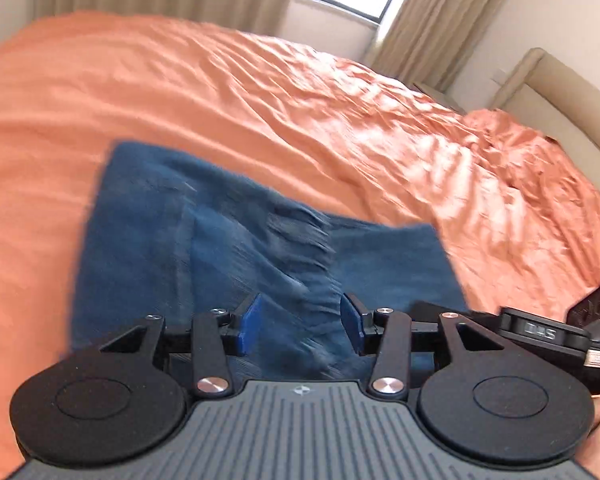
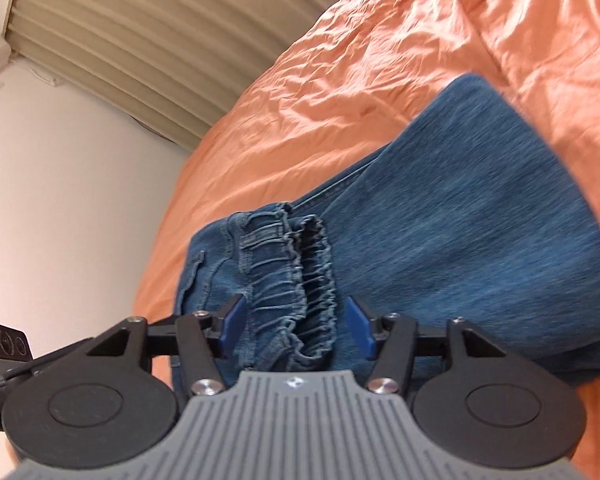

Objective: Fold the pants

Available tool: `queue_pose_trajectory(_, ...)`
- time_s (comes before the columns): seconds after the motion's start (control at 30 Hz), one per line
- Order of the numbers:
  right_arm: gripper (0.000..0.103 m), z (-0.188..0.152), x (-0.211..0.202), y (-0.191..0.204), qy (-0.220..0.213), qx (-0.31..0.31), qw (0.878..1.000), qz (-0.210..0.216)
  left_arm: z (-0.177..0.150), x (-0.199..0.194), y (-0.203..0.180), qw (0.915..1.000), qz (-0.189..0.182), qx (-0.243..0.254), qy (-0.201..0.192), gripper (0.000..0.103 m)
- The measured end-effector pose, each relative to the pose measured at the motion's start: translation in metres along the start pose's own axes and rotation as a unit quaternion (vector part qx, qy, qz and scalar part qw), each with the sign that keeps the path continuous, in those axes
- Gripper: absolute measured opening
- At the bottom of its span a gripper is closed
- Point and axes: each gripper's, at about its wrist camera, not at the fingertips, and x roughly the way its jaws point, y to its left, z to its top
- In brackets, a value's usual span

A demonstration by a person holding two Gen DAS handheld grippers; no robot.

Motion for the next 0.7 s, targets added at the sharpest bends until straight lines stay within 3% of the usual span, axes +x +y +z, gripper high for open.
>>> queue_pose_trajectory(0.13,0.055,0.005,0.023,-0.006,0.008,0.021,1.000,0.001,0.012,-0.003,0.036,0.9984,0.052,-0.003,-0.020,0.052)
queue_pose_trajectory(0.2,0.059,0.007,0.033,-0.013,0.019,0.033,0.999,0.000,0.013,0.000,0.056,0.9975,0.059,-0.026,-0.026,0.052)
queue_pose_trajectory(0.43,0.064,0.014,0.068,-0.022,0.047,0.051,0.997,0.032,0.015,0.024,0.112,0.9929,0.035,-0.113,-0.011,0.052)
queue_pose_trajectory(0.6,0.063,0.017,0.093,-0.020,0.066,0.049,0.996,0.041,0.020,0.033,0.116,0.9928,0.026,-0.117,-0.004,0.053)
queue_pose_trajectory(0.63,0.059,0.019,0.097,-0.020,0.066,0.053,0.996,0.041,0.020,0.034,0.115,0.9929,0.028,-0.116,-0.004,0.053)
queue_pose_trajectory(0.67,0.045,0.020,0.100,-0.020,0.067,0.056,0.995,0.039,0.020,0.034,0.114,0.9929,0.030,-0.115,-0.004,0.053)
queue_pose_trajectory(0.7,0.038,0.022,0.102,-0.022,0.066,0.065,0.995,0.044,0.021,0.035,0.113,0.9928,0.032,-0.115,-0.003,0.053)
